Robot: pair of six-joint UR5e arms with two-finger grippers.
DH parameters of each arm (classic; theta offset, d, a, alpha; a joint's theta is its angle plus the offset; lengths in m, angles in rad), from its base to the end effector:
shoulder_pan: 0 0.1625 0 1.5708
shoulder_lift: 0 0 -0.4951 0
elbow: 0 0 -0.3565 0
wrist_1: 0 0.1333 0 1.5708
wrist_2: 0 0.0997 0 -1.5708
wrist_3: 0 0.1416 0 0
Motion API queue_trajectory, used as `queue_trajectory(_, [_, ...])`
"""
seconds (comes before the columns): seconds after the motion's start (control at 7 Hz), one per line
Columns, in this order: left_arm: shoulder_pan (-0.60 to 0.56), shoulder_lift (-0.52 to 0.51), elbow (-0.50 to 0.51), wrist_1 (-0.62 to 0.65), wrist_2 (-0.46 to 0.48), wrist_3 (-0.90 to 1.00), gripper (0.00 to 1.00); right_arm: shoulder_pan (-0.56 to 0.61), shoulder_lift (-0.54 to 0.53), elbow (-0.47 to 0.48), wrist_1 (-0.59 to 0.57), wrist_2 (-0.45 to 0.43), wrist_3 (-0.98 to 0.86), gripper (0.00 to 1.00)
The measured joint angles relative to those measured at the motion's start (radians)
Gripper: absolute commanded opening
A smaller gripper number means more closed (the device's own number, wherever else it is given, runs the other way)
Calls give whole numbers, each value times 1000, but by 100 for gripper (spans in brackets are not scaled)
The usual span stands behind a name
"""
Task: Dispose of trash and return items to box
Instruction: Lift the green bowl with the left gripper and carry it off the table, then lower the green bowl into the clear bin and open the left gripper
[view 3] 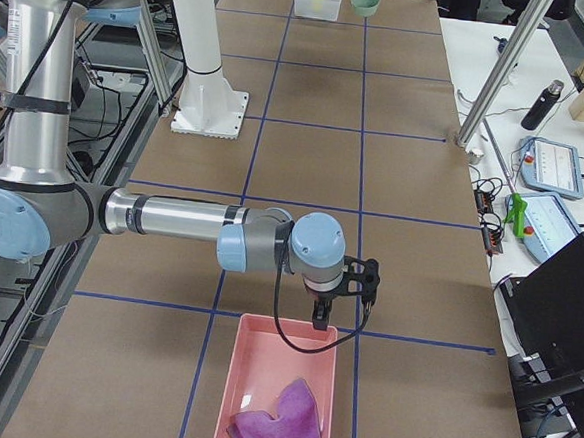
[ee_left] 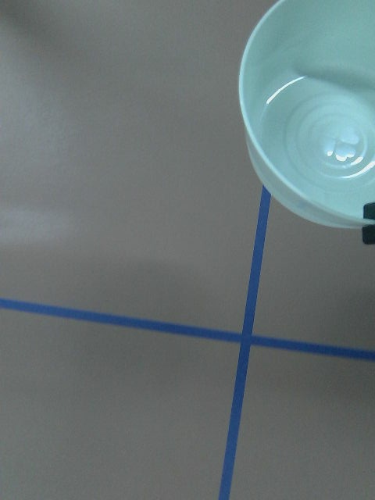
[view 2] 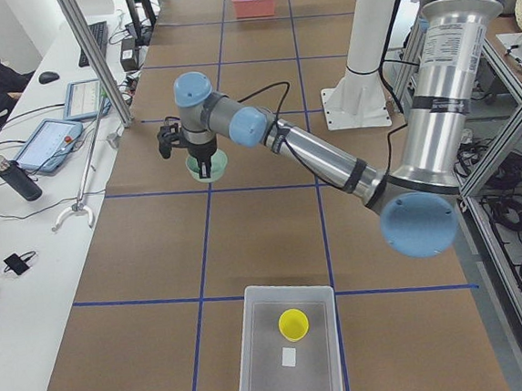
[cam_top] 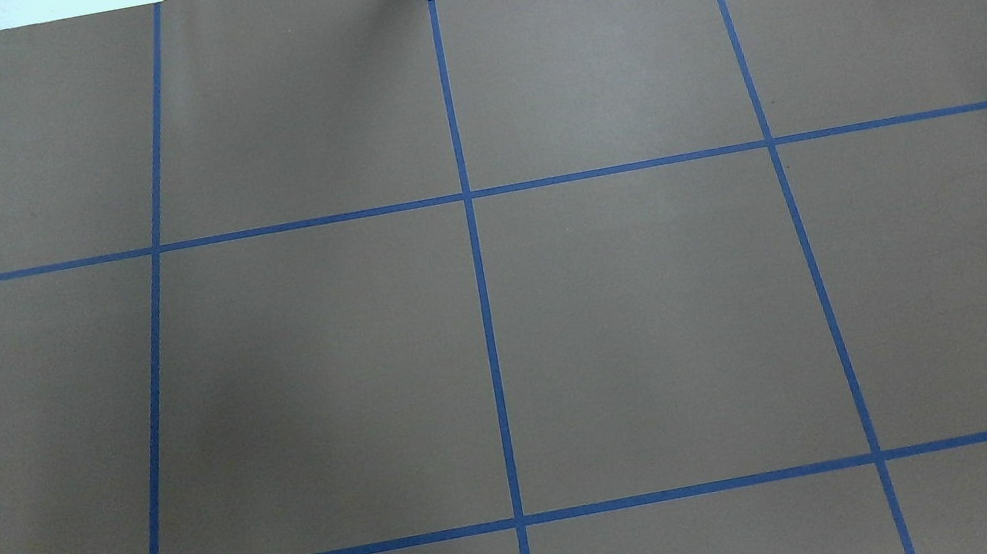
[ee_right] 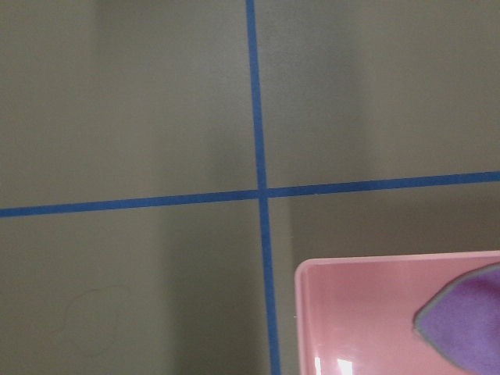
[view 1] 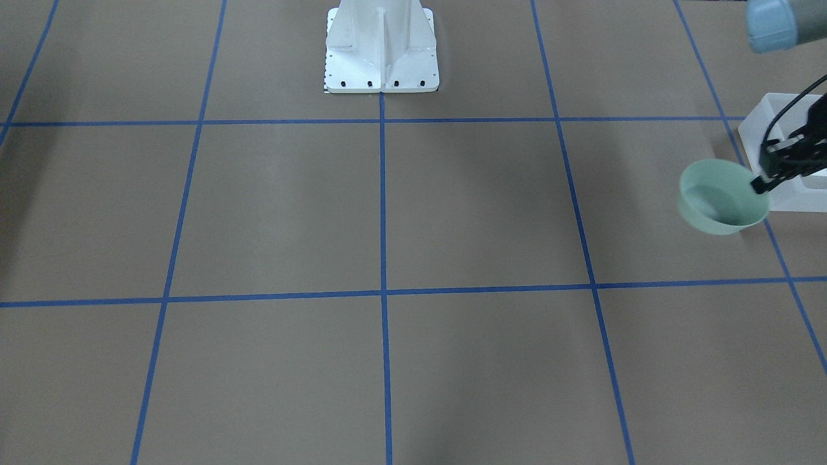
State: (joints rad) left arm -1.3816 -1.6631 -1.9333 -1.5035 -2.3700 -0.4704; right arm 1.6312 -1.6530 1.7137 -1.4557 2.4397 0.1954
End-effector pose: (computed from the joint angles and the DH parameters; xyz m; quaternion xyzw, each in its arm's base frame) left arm 0.0620 -0.4927 0.5526 0.0442 0.4186 -0.0525 0.9056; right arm 0.0510 -0.4270 0.7069 0.0512 -0.4237 0.0786 0.9009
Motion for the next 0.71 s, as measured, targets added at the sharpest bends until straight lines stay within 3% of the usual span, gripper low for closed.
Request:
queue_trajectory(0.29, [-223, 177, 57, 2, -21, 305, 0, -80, -4, 82, 1, -7, 148, 100])
queue_trajectory(0.71, [-483, 200, 372, -3, -19, 583, 0, -103, -13, 108, 2, -32, 183, 100])
